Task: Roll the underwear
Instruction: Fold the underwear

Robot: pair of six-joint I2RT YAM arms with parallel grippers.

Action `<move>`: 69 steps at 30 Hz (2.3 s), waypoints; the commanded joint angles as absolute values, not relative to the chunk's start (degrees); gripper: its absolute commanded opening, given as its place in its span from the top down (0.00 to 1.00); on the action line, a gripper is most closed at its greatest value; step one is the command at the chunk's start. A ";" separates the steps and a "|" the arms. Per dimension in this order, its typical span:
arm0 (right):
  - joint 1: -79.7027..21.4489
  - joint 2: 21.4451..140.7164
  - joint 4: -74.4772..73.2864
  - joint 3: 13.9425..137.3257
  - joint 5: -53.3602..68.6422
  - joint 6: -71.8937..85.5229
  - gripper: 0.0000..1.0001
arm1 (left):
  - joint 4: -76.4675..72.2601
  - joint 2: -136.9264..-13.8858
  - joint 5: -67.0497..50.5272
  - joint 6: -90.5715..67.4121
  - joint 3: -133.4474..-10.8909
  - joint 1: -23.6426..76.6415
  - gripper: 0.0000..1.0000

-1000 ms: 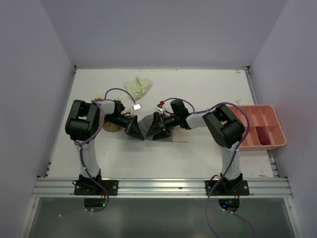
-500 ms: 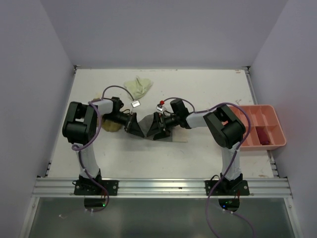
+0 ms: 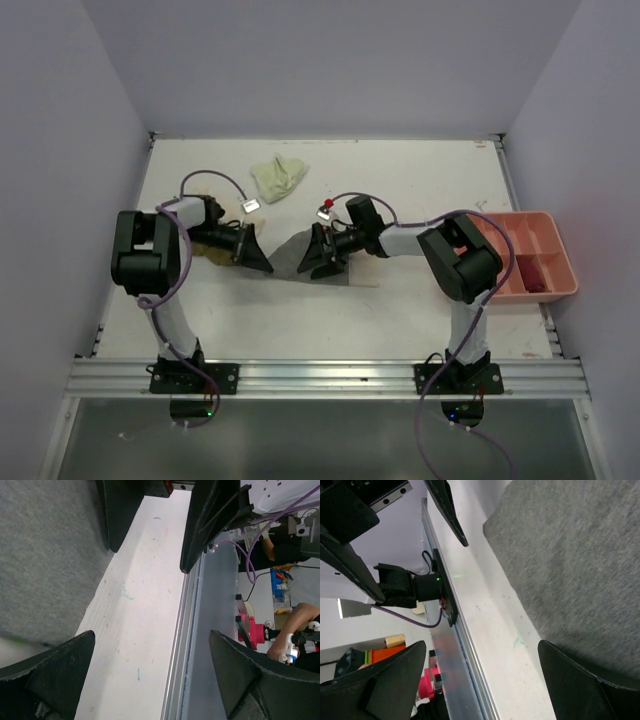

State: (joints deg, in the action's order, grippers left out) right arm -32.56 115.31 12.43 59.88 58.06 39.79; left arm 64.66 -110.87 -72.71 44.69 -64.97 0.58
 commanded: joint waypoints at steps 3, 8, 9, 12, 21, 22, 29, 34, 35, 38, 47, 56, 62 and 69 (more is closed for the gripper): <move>-31.64 105.39 6.62 63.54 59.85 37.01 0.01 | 43.68 -103.99 -74.01 26.85 -62.86 6.67 0.00; -28.57 100.99 -6.92 62.41 60.03 26.22 0.01 | 22.17 -102.73 -69.52 5.11 -57.92 12.65 0.00; -27.96 100.73 -10.95 61.18 60.03 24.45 0.01 | 19.54 -103.61 -69.43 3.79 -57.75 13.09 0.00; -26.11 100.72 -15.89 58.81 60.21 18.99 0.01 | 15.40 -105.55 -68.56 1.06 -56.87 13.53 0.00; -24.17 108.72 -13.88 54.85 59.77 17.23 0.01 | 13.45 -109.16 -64.96 -0.35 -54.49 14.24 0.00; -24.08 109.59 -13.97 54.84 59.42 16.79 0.01 | 13.53 -109.42 -63.65 -0.26 -54.58 14.24 0.00; -23.82 106.02 -15.20 54.84 59.50 17.22 0.01 | 20.29 -110.92 -63.19 7.10 -59.05 13.62 0.00; -26.62 96.87 -17.48 57.30 60.64 16.80 0.01 | 34.70 -110.30 -60.38 20.29 -70.80 13.80 0.00; -26.89 95.64 -18.01 58.26 60.91 16.44 0.01 | 36.72 -111.43 -60.82 21.78 -72.84 13.80 0.00; -26.28 92.99 -18.19 64.48 59.86 17.05 0.01 | 46.29 -112.94 -63.01 27.50 -80.39 13.89 0.00; -18.28 107.21 -29.07 86.17 39.75 5.82 0.32 | 36.49 -98.82 -48.19 23.29 -73.05 13.97 0.00; -18.28 118.47 -36.30 94.93 32.96 -2.37 0.42 | 39.11 -88.42 -30.59 36.21 -58.63 15.90 0.08; -18.28 119.53 -35.42 88.79 30.94 -6.33 0.52 | 36.75 -89.38 -27.08 32.97 -55.21 19.50 0.20; -18.28 117.78 -34.89 80.61 32.43 -6.68 0.72 | 32.17 -94.83 -24.17 25.24 -54.13 23.64 0.31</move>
